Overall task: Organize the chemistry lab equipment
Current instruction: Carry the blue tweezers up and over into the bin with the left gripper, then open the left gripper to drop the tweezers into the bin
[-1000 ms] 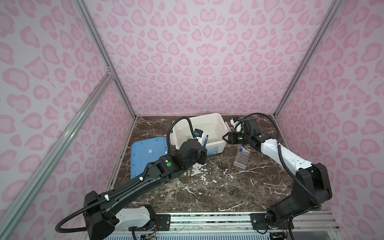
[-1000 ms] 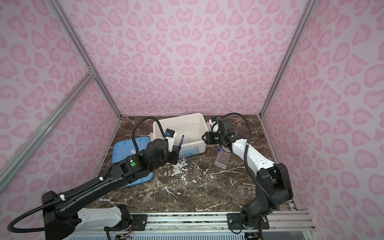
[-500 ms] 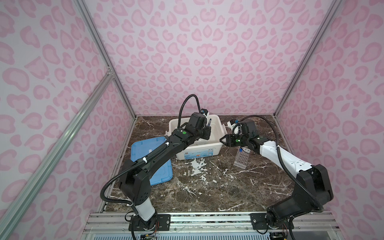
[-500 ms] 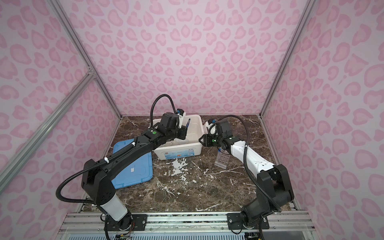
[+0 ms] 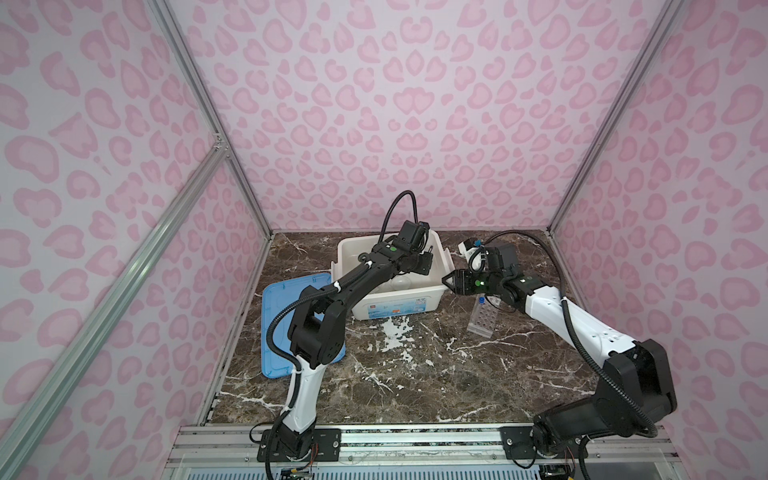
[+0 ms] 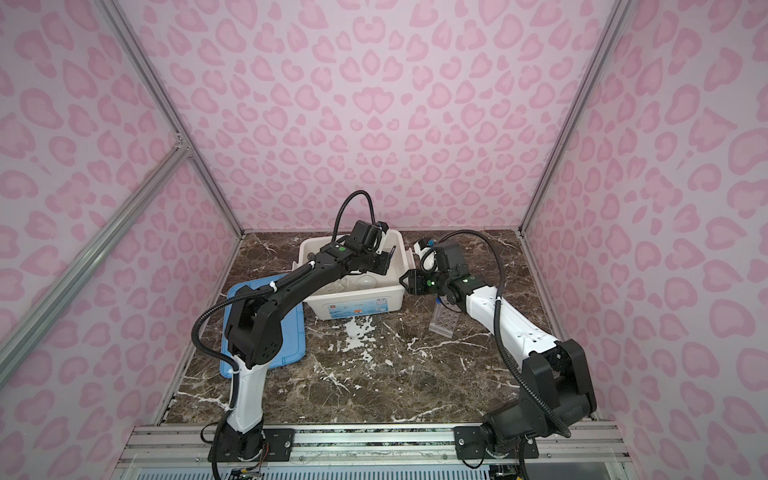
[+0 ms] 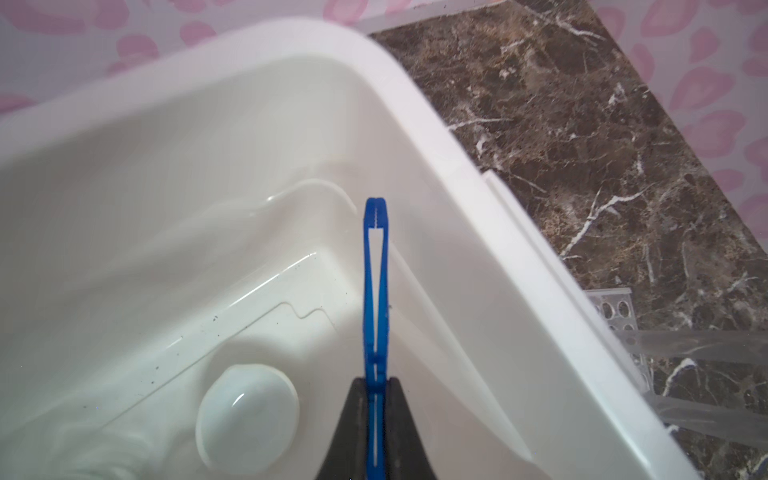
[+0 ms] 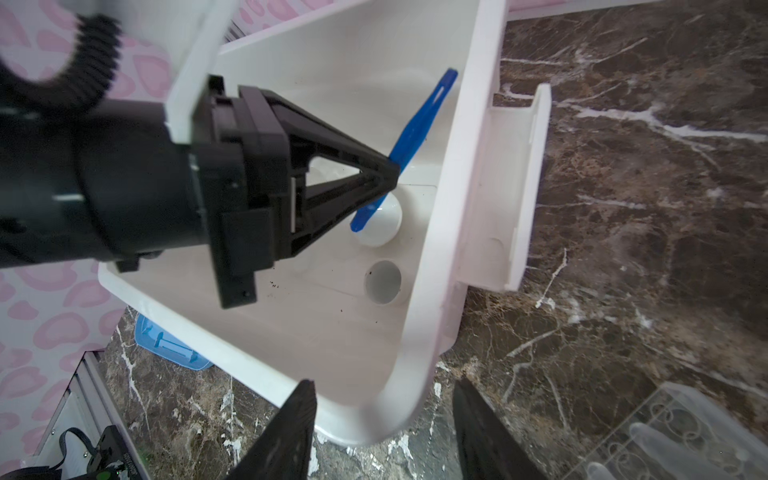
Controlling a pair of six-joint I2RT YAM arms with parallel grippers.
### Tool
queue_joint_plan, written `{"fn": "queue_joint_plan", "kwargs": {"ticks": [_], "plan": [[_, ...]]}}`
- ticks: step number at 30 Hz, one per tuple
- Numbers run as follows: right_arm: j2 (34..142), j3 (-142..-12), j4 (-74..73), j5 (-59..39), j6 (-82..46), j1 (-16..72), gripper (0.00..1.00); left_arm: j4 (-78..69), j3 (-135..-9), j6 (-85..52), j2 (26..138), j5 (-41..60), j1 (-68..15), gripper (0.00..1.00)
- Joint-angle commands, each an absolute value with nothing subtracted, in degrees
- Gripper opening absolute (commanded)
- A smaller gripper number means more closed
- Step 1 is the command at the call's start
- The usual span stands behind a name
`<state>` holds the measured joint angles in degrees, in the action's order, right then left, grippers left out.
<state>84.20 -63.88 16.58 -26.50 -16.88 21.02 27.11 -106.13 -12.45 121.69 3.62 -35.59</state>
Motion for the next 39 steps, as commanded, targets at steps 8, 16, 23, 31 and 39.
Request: {"fn": "queue_joint_plan", "kwargs": {"ticks": [8,16,23,31,39], "plan": [[83.1,-61.5,17.2,-25.8,-16.2,20.4,0.55,28.3,-105.7,-12.6,125.1,1.8,-34.4,0.03],[82.9,-61.8,17.3,-25.7,-16.4,20.3,0.55,30.3,-106.3,-12.1,128.6,2.5,-33.6,0.03],[82.9,-61.2,17.0,-25.7,-17.0,20.2,0.54,31.8,-107.4,-12.1,131.2,3.3,-33.5,0.03],[82.7,-60.8,17.1,-25.4,-17.1,20.1,0.54,32.0,-107.9,-12.4,131.8,3.7,-33.5,0.06],[82.5,-61.0,17.0,-25.8,-17.0,19.6,0.54,33.6,-108.6,-12.3,132.7,4.1,-33.5,0.18]]}}
